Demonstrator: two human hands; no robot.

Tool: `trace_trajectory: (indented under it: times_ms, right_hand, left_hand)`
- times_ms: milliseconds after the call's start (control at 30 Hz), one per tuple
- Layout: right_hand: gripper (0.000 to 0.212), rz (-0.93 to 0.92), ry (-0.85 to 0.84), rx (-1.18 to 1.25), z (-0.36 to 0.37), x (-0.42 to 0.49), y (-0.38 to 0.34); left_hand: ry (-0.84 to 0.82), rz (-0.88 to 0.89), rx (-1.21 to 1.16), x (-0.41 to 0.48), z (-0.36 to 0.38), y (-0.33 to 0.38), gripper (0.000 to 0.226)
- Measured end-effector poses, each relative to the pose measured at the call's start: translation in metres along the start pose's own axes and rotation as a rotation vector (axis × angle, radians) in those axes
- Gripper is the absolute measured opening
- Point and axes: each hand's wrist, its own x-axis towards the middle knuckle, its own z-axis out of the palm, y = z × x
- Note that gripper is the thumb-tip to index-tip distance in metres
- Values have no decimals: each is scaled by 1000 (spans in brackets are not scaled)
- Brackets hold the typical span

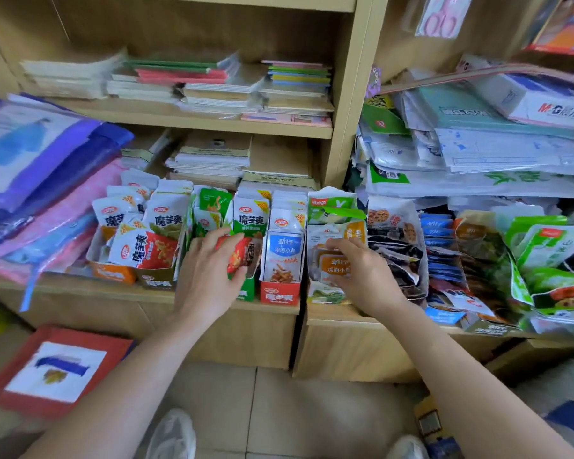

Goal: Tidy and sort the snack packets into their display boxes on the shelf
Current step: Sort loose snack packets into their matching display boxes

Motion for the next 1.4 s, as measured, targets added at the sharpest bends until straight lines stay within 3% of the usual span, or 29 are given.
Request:
trace_trajectory:
  times_ms: [133,267,667,800,967,1067,1167,1333,1400]
  right_hand:
    - [44,39,8,22,-8,3,8]
    - [43,97,141,114,-22,6,8]
    - [25,242,278,487,-63,1,17]
    - [21,232,207,754,-74,-8,17]
    - [26,174,102,847,-81,-22,16]
    - [32,159,97,908,-82,-25,15]
    - [38,193,146,900,-82,-29,16]
    - [41,285,128,891,-89,-42,25]
    - [38,301,103,921,-94,-49,33]
  left_hand:
    - [-19,53,9,9,-1,-7,47]
    - [-35,80,-19,12,-2,-13,39]
    - [17,-59,17,4,5,25,47]
    - [115,93,-305,6,1,64,35]
    - [-317,42,-793,4,-3,115,48]
    - [-489,7,-906,5,-1,133,37]
    - [-457,-45,-983,6,1,144,22]
    - [-386,-188,-1067,6,12,162,22]
    - [-395,-142,-1056,8,17,169,24]
